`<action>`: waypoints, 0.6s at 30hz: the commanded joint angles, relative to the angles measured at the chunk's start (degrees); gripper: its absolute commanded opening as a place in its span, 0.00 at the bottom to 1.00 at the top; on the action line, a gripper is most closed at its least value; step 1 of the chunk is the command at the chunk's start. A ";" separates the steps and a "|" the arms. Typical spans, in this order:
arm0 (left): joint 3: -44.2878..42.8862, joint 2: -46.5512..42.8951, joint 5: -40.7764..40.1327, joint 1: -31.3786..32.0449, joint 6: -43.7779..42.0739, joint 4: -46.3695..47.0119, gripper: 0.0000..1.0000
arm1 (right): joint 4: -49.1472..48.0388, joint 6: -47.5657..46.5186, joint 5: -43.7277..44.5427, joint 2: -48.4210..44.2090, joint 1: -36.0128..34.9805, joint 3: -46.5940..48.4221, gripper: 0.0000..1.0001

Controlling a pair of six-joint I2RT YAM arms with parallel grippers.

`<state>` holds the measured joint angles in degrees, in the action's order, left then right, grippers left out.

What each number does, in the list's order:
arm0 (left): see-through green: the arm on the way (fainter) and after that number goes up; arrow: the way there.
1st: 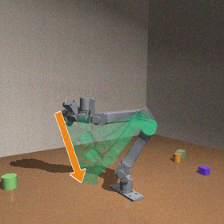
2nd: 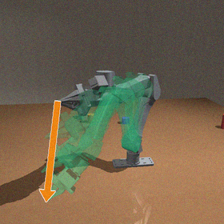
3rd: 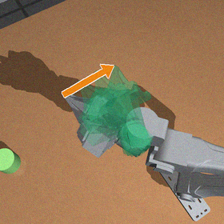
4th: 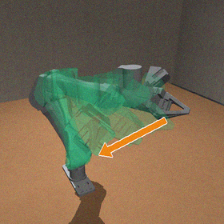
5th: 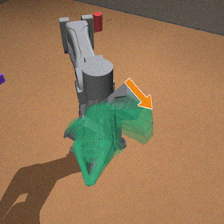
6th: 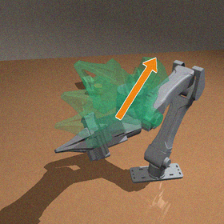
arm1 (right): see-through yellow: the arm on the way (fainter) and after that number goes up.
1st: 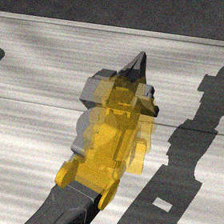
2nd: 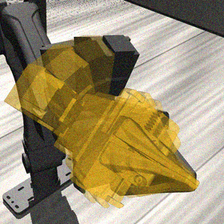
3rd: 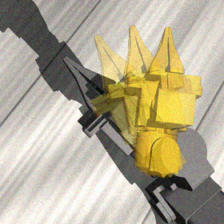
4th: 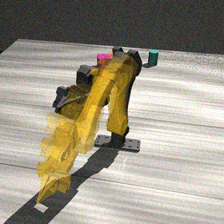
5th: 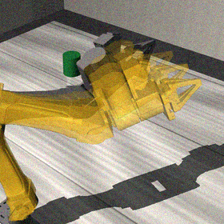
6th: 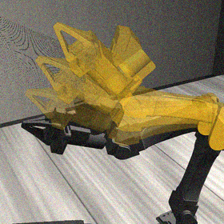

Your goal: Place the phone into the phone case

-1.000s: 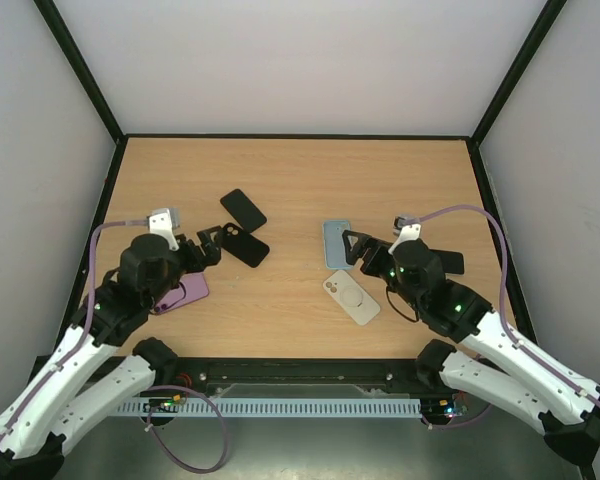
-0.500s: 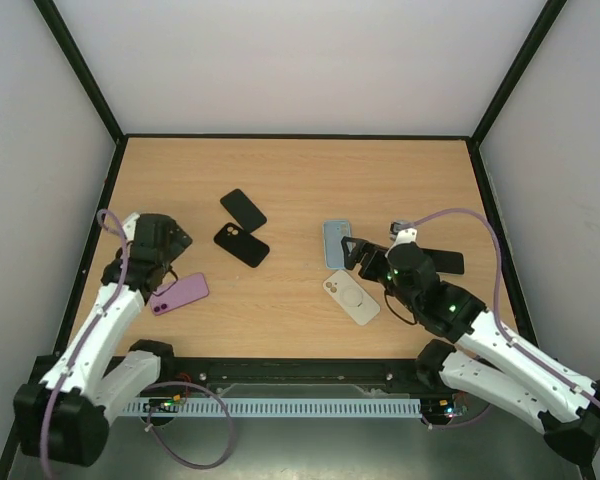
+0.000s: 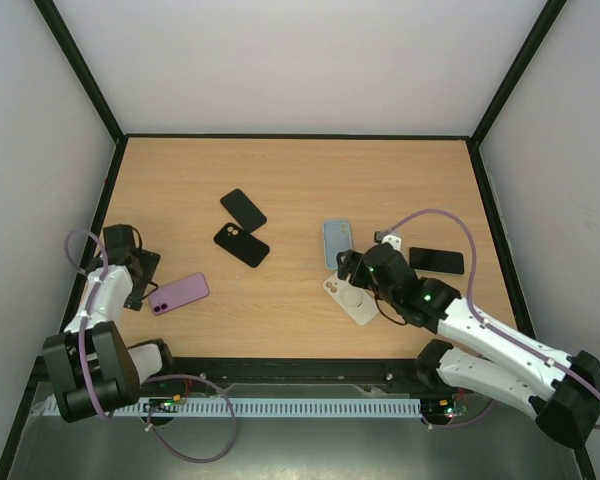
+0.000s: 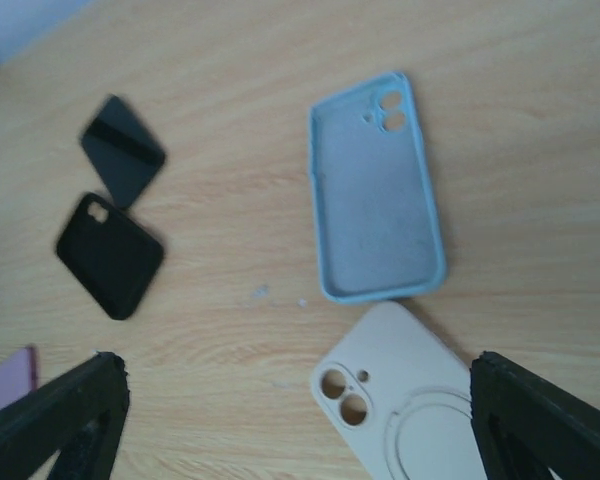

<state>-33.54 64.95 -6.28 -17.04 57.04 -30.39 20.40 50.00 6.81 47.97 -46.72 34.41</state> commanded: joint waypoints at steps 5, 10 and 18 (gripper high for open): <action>2.69 -3.57 2.77 -0.36 3.95 -2.97 0.99 | 4.61 -1.63 5.37 10.44 0.19 1.14 0.82; 4.23 -6.23 4.45 -0.36 6.90 -4.22 0.99 | 1.92 -7.85 2.98 16.41 0.19 2.02 0.81; 8.07 -13.68 9.05 -0.29 14.15 -7.62 0.98 | -0.68 -12.00 -0.06 30.17 0.11 7.34 0.72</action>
<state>-28.45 55.22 -1.06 -17.06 65.73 -33.61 21.63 41.56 8.60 73.52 -46.72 38.81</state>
